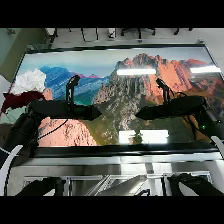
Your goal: Fold the shirts.
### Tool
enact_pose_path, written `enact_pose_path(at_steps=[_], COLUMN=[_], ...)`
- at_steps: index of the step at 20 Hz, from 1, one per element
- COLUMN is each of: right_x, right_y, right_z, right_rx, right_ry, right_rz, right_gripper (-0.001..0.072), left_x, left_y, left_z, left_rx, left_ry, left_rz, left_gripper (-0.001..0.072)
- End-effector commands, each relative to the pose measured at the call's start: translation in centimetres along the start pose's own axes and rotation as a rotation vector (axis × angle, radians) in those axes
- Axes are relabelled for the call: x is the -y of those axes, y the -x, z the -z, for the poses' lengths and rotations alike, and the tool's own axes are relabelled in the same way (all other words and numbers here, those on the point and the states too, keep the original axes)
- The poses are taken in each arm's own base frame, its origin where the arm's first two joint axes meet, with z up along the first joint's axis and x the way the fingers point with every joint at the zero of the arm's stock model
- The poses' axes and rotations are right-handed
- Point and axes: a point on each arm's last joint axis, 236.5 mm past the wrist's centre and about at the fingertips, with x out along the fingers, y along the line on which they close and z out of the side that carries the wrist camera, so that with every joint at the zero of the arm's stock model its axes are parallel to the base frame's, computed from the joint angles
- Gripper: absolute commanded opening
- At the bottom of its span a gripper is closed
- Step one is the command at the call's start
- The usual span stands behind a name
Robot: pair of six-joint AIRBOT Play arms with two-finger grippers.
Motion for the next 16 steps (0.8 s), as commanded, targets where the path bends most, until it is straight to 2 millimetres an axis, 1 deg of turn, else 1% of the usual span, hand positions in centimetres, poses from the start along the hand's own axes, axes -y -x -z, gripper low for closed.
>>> enact_pose_path(at_steps=[1,2,3,4,5,7,8,9,10,11,12,13,14,16], right_x=[0.0,0.0,0.0,0.0,0.0,0.0,0.0,0.0,0.0,0.0,0.0,0.0,0.0,0.0], right_y=[0.0,0.0,0.0,0.0,0.0,0.0,0.0,0.0,0.0,0.0,0.0,0.0,0.0,0.0], right_z=[0.0,0.0,0.0,0.0,0.0,0.0,0.0,0.0,0.0,0.0,0.0,0.0,0.0,0.0], right_rx=[-0.001,-0.001,-0.001,-0.001,-0.001,-0.001,-0.001,-0.001,-0.001,-0.001,-0.001,-0.001,-0.001,-0.001], right_ry=[-0.001,-0.001,-0.001,-0.001,-0.001,-0.001,-0.001,-0.001,-0.001,-0.001,-0.001,-0.001,-0.001,-0.001], right_rz=[0.000,0.000,0.000,0.000,0.000,0.000,0.000,0.000,0.000,0.000,0.000,0.000,0.000,0.000], right_gripper=[0.0021,0.0021,0.0021,0.0021,0.0021,0.0021,0.0021,0.0021,0.0021,0.0021,0.0021,0.0021,0.0021,0.0021], left_x=[-0.7,-2.1,-4.2,-7.4,-10.9,-18.6,-22.7,-26.1,-29.5,-32.7,-35.5,-38.5,-41.1,-46.0], left_y=[0.2,0.5,1.4,2.9,5.1,10.5,13.6,16.1,18.1,19.7,20.6,20.8,20.5,18.5], left_z=[0.2,-0.2,-1.0,-2.5,-4.4,-9.0,-11.8,-14.4,-17.1,-19.3,-20.7,-21.6,-21.9,-21.9], left_rx=[-0.010,0.000,0.016,0.052,0.094,0.183,0.236,0.285,0.352,0.413,0.462,0.496,0.502,0.479], left_ry=[-0.003,-0.016,-0.028,-0.022,-0.016,-0.035,-0.055,-0.097,-0.119,-0.121,-0.109,-0.096,-0.082,-0.055], left_rz=[-0.025,-0.073,-0.142,-0.253,-0.372,-0.624,-0.755,-0.853,-0.927,-0.978,-1.002,-1.020,-1.032,-1.043], left_gripper=[0.0019,0.0019,0.0019,0.0019,0.0019,0.0020,0.0099,0.0459,0.0702,0.0703,0.0703,0.0703,0.0703,0.0703])
